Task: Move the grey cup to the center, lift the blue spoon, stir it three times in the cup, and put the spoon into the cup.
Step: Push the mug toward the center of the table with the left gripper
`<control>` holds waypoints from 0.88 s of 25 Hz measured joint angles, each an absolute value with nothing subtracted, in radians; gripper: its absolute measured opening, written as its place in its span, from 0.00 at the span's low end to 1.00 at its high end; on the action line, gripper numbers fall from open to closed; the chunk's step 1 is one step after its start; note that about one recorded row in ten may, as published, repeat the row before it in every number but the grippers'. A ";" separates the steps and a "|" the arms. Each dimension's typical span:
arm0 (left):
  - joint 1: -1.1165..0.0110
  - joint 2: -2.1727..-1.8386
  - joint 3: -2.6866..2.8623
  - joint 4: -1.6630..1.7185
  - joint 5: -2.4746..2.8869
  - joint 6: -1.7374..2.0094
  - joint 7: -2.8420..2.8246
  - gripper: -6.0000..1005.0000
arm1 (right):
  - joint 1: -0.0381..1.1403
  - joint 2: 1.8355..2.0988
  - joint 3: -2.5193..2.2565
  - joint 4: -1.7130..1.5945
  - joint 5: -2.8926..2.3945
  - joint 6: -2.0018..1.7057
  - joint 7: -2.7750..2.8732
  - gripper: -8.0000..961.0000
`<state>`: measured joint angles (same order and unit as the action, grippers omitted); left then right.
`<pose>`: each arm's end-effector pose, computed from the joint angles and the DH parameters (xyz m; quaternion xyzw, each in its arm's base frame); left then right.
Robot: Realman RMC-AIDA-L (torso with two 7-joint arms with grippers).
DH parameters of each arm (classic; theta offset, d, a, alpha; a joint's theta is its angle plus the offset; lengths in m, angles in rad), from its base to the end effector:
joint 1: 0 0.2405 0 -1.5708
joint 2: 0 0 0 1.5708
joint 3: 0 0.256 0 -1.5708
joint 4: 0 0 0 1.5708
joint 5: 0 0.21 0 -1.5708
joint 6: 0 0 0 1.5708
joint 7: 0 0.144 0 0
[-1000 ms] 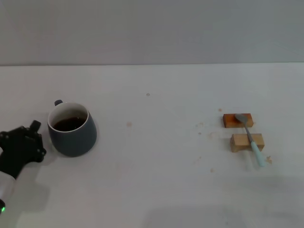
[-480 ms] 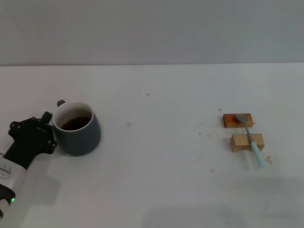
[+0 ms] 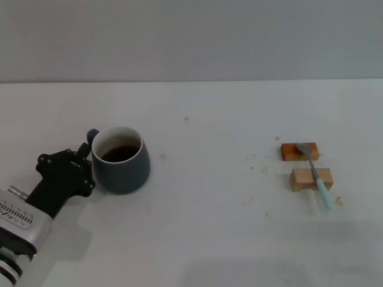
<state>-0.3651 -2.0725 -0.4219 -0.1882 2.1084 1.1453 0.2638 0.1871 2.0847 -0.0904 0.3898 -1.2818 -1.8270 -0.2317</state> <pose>-0.3354 0.2893 -0.0565 -0.8027 -0.0769 -0.1471 0.5729 0.3252 0.1942 -0.0075 -0.5768 0.1397 0.3178 0.7395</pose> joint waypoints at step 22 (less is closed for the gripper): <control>-0.382 -2.077 -0.339 -0.268 2.108 1.144 0.253 0.00 | 0.186 2.085 -0.090 0.386 -1.284 -1.825 -0.232 0.70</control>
